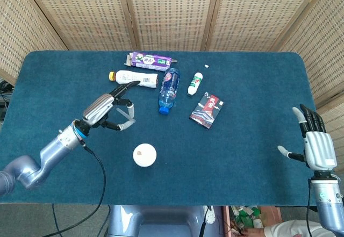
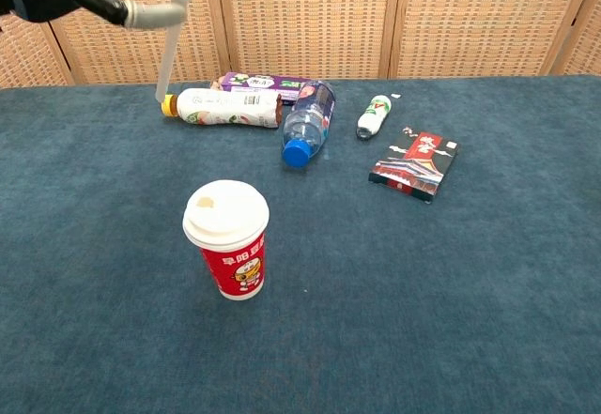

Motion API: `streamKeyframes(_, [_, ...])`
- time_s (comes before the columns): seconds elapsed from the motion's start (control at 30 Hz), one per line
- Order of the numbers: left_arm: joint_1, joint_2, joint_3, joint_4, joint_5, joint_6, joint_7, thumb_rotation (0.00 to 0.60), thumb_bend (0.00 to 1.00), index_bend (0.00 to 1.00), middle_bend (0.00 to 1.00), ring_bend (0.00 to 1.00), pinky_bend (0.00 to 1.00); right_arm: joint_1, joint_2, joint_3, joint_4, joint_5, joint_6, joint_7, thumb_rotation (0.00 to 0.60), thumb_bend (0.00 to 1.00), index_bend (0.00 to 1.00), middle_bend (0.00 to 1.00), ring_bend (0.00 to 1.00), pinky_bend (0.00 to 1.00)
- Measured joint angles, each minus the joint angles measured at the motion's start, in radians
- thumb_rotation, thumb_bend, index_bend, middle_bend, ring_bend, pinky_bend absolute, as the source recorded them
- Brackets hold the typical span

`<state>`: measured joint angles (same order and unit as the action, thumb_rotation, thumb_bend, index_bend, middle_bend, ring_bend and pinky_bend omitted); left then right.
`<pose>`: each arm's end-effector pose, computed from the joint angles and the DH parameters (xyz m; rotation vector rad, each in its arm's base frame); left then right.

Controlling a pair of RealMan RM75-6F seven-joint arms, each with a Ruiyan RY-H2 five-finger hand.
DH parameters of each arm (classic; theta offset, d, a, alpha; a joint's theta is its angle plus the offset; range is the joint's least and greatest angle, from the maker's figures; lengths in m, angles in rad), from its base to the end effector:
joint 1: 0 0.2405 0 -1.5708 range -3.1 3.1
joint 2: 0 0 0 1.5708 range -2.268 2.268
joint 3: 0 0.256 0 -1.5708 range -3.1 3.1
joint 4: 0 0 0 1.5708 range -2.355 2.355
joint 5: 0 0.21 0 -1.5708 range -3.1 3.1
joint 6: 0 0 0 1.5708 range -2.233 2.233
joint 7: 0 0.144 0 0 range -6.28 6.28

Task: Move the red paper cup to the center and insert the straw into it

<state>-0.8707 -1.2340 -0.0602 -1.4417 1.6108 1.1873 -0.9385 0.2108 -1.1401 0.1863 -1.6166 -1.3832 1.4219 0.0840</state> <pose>-0.1132 0.3656 0.0950 -1.9060 -1.4026 -1.7103 -0.2865 -0.2459 0.1701 1.2767 -0.9201 1.0963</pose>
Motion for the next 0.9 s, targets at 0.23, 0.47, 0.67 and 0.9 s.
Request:
streamKeyframes(0.23, [0.029,0.151,-0.009,-0.238,0.044,0.052,-0.190,0.600,0.37,0.63,0.00,0.00,0.00,-0.004,-0.004,0.008,0.009,0.023,0.005,-0.035,0.600,0.00,0.00,0.00,0.00,0.00])
streamKeyframes(0.47, [0.063,0.162,0.006,-0.299,0.036,0.051,-0.270,0.600,0.37,0.63,0.00,0.00,0.00,-0.007,0.002,0.007,0.004,0.014,0.006,-0.013,0.600,0.00,0.00,0.00,0.00,0.00])
streamKeyframes(0.67, [0.084,0.130,0.020,-0.284,0.024,0.041,-0.398,0.600,0.37,0.64,0.00,0.00,0.00,-0.007,0.003,0.006,0.001,0.008,0.006,-0.015,0.600,0.00,0.00,0.00,0.00,0.00])
streamKeyframes(0.9, [0.086,0.119,0.027,-0.285,0.000,-0.020,-0.450,0.600,0.38,0.64,0.00,0.00,0.00,-0.007,0.004,0.008,0.003,0.013,0.004,-0.010,0.600,0.00,0.00,0.00,0.00,0.00])
